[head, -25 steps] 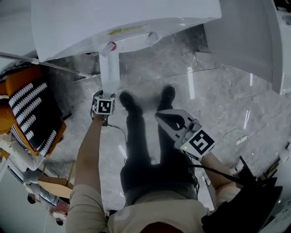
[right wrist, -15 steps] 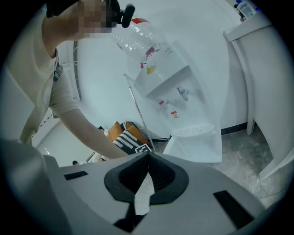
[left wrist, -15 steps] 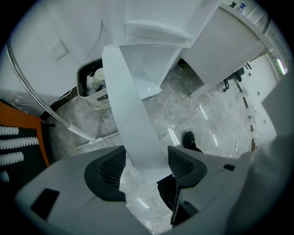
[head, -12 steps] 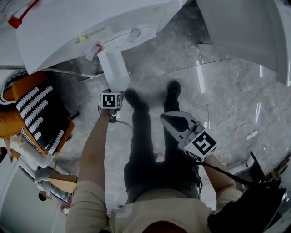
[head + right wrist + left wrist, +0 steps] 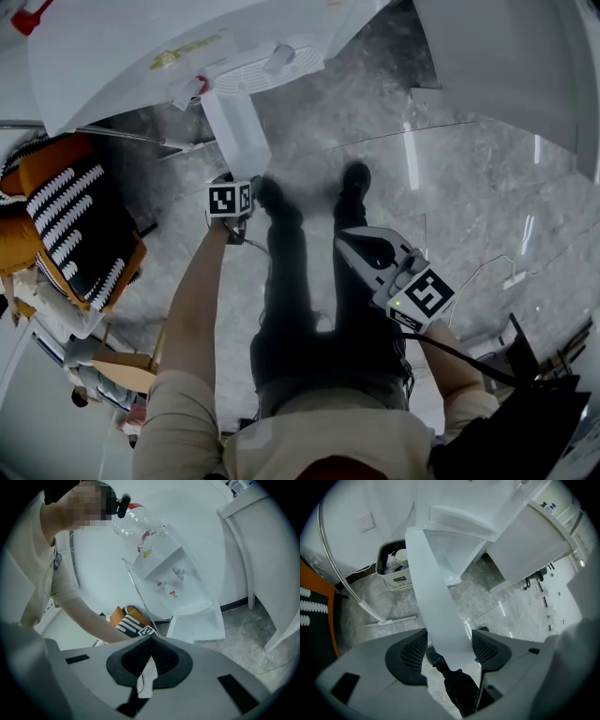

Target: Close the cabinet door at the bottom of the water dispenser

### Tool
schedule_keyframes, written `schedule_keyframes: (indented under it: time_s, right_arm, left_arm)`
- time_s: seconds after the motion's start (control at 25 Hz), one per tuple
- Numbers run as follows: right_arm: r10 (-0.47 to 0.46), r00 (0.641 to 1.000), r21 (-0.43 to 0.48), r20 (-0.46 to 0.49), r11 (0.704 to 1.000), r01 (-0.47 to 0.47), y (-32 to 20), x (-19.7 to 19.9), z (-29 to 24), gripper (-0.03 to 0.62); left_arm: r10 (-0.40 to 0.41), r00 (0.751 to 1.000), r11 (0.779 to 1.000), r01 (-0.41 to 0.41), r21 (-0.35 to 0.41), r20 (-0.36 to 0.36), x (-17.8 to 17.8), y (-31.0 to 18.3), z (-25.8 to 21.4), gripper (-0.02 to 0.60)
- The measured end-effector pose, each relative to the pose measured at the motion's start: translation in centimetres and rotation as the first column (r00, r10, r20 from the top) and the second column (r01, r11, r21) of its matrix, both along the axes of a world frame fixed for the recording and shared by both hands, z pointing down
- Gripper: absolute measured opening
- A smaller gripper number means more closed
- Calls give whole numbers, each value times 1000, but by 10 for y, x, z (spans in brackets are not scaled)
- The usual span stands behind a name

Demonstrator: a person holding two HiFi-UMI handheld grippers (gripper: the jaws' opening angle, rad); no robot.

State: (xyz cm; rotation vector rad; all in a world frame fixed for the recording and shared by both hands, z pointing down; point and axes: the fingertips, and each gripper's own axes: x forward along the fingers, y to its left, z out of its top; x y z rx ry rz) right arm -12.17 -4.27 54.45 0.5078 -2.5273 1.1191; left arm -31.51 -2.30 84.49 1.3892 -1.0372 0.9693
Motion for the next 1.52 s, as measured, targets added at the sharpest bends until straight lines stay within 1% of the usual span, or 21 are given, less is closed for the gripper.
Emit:
schedule_keyframes:
  time_s: [0.08, 0.16, 0.24, 0.32, 0.4, 0.6, 0.76, 0.96, 1.08, 1.24, 1.44, 1.52]
  right_arm:
    - [37, 999, -28, 34, 999, -36, -1, -4, -3, 11]
    - [53, 997, -45, 51, 998, -51, 2, -9, -4, 11]
    - [37, 997, -51, 68, 998, -34, 7, -18, -3, 11]
    - [22, 994, -67, 106, 998, -15, 9, -24, -5, 11]
    - [23, 992, -81, 122, 997, -13, 10, -21, -8, 11]
    - [26, 994, -67, 107, 998, -19, 8, -5, -12, 11]
    - [56, 985, -39, 166, 998, -50, -1, 3, -26, 11]
    - [55, 986, -20, 155, 998, -53, -2, 16, -29, 11]
    - [74, 982, -21, 175, 997, -72, -5, 23, -34, 11]
    - [66, 984, -25, 165, 998, -63, 1, 35, -35, 11]
    - [65, 983, -15, 173, 998, -63, -3, 52, -37, 11]
    - [63, 982, -12, 179, 998, -62, -7, 60, -37, 11]
  left_arm:
    - [-6, 1000, 1000, 6, 11, 0, 1, 0, 0, 271]
    - [1, 1000, 1000, -1, 17, -7, 6, 1, 1, 272]
    - [7, 1000, 1000, -7, 15, -9, 7, 2, 2, 272]
    - [-3, 1000, 1000, 3, 8, 0, 3, 1, 1, 272]
    - [-12, 1000, 1000, 12, 0, 4, 5, 1, 0, 273]
    - [-23, 1000, 1000, 23, -17, 4, 16, 2, 0, 278]
    - [-11, 1000, 1000, 11, -26, 3, 23, -8, 2, 278]
    - [-60, 998, 998, 60, -13, -17, 35, -9, 1, 284]
    - [-82, 996, 997, 82, 9, -23, 40, -17, 1, 288]
    - [-128, 991, 991, 129, 31, -41, 53, -23, 1, 290]
    - [-167, 985, 985, 168, 34, -44, 64, -30, 1, 296]
    - [-182, 983, 983, 183, 34, -36, 67, -34, 2, 296]
